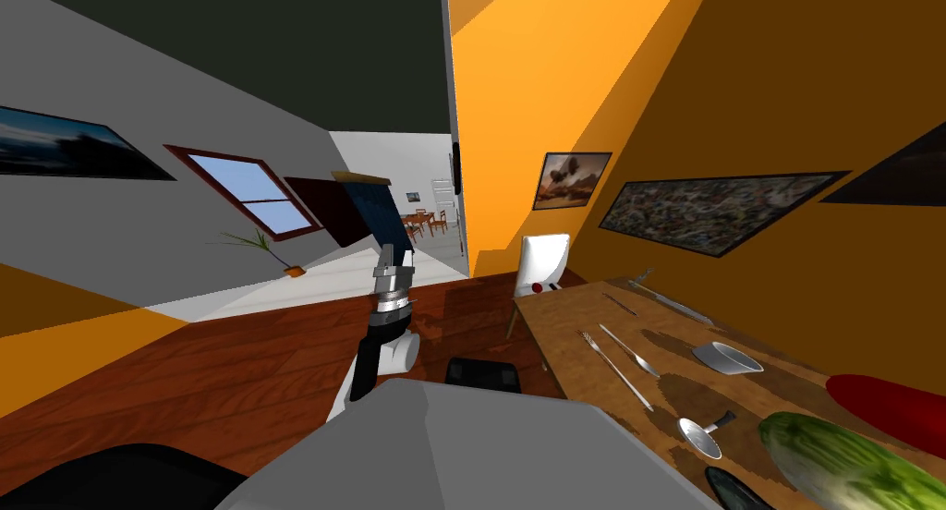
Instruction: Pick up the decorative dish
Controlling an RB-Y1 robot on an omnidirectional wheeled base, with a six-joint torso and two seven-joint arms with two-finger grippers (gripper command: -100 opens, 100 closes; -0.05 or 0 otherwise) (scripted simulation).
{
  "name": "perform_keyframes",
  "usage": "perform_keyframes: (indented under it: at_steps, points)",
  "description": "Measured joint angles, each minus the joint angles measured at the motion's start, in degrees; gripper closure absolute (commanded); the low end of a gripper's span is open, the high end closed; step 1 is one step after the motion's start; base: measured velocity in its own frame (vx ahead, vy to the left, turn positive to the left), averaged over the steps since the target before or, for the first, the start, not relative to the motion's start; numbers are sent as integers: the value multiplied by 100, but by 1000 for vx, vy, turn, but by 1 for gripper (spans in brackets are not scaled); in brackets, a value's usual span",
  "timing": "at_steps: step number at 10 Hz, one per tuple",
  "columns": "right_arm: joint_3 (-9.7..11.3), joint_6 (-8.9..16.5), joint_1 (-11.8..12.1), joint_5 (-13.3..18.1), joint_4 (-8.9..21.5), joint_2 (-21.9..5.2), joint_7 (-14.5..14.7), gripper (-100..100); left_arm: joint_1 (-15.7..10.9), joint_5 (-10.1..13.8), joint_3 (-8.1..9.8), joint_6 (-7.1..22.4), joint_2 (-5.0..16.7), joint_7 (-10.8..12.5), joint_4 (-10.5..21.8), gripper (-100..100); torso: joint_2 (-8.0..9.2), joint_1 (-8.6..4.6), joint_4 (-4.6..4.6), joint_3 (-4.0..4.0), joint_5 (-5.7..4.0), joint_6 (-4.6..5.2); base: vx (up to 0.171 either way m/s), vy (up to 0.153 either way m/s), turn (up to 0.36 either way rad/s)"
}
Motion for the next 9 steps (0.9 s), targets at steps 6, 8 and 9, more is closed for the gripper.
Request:
perform_keyframes:
  at_steps: [6,8,9]
  points:
    - [181,-120,190,572,452,-4,584,0,0,0,0,0,0,0,0,0,8,13,2,5,1,0,5,-33,26]
    - [235,-78,73,594,546,67,579,-100,-1,0,0,0,0,0,0,0,14,8,4,8,0,-2,-22,-72,72]
    - [245,-27,-16,660,631,195,594,-100,0,0,0,0,0,0,0,0,15,-11,4,9,-4,-1,-6,-51,20]
